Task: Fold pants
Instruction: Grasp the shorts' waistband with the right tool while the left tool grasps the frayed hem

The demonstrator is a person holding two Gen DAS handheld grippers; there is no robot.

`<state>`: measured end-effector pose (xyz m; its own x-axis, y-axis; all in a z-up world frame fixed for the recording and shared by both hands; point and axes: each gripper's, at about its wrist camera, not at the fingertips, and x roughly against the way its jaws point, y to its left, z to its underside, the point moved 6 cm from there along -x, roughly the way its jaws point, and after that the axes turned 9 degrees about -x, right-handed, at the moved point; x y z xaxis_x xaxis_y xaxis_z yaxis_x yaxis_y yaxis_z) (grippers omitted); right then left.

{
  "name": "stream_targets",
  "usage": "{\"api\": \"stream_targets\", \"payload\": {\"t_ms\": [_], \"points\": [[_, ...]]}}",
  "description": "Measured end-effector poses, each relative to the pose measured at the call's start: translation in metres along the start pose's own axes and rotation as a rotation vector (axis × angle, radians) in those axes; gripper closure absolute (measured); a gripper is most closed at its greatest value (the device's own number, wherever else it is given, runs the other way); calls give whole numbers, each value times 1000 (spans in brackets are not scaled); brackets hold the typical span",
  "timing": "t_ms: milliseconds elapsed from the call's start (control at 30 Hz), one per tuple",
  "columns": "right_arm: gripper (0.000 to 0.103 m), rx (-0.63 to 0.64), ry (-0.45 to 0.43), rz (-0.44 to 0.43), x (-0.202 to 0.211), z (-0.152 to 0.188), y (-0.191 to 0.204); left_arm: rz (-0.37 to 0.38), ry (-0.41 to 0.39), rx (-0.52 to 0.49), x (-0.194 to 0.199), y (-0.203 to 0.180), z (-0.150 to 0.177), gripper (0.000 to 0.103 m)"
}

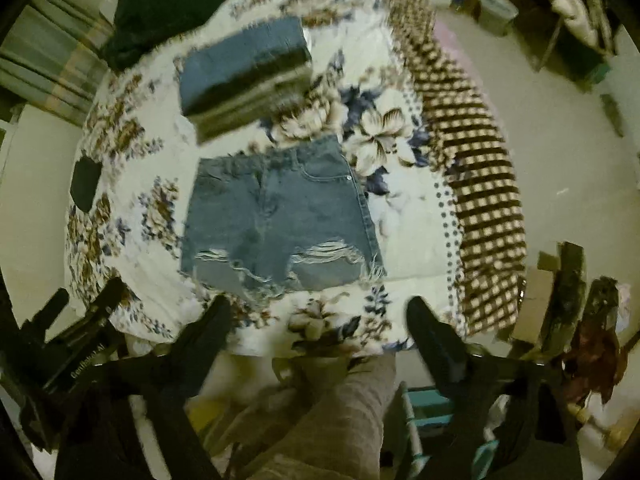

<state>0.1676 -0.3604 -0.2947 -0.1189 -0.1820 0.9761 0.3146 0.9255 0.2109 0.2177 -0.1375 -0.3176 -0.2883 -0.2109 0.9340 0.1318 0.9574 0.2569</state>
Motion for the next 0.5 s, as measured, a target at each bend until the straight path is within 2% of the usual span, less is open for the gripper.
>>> {"api": "stream_targets", "payload": {"t_ms": [100, 200, 333, 433, 500], "points": [[31, 34, 75, 8, -59, -50, -31, 12, 62, 36, -45, -41, -3, 0], [31, 87, 91, -13, -110, -94, -53, 35, 88, 87, -93, -78, -2, 0], [31, 167, 144, -31, -174, -130, -57, 66, 159, 140, -165, -134, 19, 0], [31, 220, 205, -52, -224, -149, -49, 109, 227, 154, -202, -173, 39, 0], [31, 289, 207, -35, -254, -162, -39, 143, 282, 151, -223, -204, 54, 2]]}}
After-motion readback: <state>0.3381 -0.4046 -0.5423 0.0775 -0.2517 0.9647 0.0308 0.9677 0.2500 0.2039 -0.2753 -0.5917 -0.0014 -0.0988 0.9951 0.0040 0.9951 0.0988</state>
